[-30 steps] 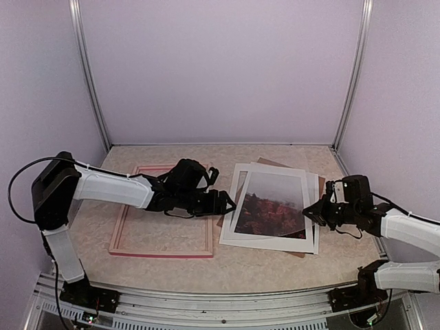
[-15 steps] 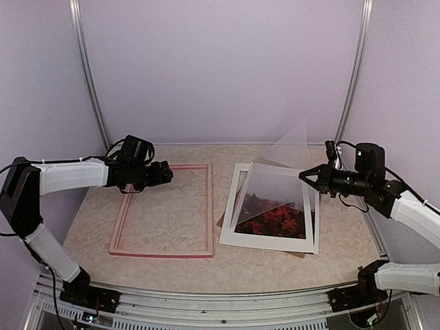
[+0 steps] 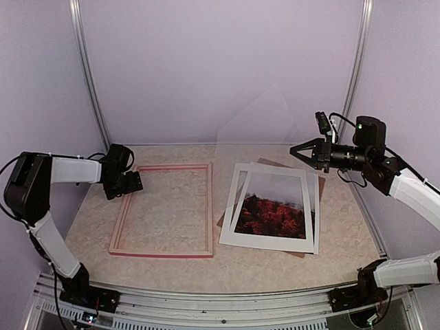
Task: Put the photo into the frame
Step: Move the frame body to the center of the board.
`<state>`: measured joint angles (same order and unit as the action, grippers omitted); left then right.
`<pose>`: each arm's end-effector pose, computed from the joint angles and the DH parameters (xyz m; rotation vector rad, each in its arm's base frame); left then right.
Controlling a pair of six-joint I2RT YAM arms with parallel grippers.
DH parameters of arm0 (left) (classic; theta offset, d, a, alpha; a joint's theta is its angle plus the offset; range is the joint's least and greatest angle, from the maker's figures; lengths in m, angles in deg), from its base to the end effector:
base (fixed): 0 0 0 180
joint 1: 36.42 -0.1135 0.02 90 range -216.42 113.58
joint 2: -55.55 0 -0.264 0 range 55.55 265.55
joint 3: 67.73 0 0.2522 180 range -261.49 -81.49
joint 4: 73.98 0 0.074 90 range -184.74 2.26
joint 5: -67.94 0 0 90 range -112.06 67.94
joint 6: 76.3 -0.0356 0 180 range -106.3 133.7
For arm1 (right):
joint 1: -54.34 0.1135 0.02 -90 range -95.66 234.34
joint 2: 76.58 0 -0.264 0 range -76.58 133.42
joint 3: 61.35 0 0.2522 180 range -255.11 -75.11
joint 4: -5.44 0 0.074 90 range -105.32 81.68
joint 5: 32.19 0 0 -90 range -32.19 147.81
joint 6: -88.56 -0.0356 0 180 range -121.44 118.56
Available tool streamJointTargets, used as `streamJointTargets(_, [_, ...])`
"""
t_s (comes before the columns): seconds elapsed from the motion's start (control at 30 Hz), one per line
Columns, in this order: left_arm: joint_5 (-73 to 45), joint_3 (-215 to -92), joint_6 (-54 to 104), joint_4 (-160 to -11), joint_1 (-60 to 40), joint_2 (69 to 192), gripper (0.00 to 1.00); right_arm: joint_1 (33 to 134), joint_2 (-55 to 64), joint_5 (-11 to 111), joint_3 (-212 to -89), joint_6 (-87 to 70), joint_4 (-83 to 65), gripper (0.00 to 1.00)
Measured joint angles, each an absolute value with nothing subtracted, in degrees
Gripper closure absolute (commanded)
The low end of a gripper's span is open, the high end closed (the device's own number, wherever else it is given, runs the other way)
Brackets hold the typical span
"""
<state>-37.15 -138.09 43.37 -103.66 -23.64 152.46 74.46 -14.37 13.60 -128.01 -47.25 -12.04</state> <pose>0.3313 -0.0656 0.1728 -0.4667 2.4589 0.0340 0.2218 0.1077 0.3442 -0.1760 1.9919 1.4716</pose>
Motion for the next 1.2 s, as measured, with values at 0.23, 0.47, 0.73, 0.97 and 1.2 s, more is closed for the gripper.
streamJointTargets(0.23, [-35.8, -138.07, 42.47, -103.59, -24.82, 157.35, 0.17, 76.12, -12.57, 11.44, -130.18, -46.94, -10.99, 1.0])
streamJointTargets(0.47, [-35.18, -136.39, 41.47, -101.28, -23.97, 158.31, 0.27, 76.36, -12.14, 11.59, -129.87, -47.16, -10.27, 1.0])
streamJointTargets(0.73, [-35.84, -130.99, 42.38, -97.91, -16.87, 154.62, 0.31, 76.47, -12.14, 12.14, -129.32, -47.77, -10.14, 1.0])
streamJointTargets(0.97, [-34.7, -128.98, 45.73, -98.09, -7.82, 152.37, 0.31, 77.39, -12.14, 12.57, -128.69, -48.03, -10.16, 1.0])
streamJointTargets(1.2, [-34.02, -129.11, 48.85, -98.5, -2.33, 151.93, 0.2, 78.96, -12.07, 13.01, -128.41, -48.32, -10.1, 1.0])
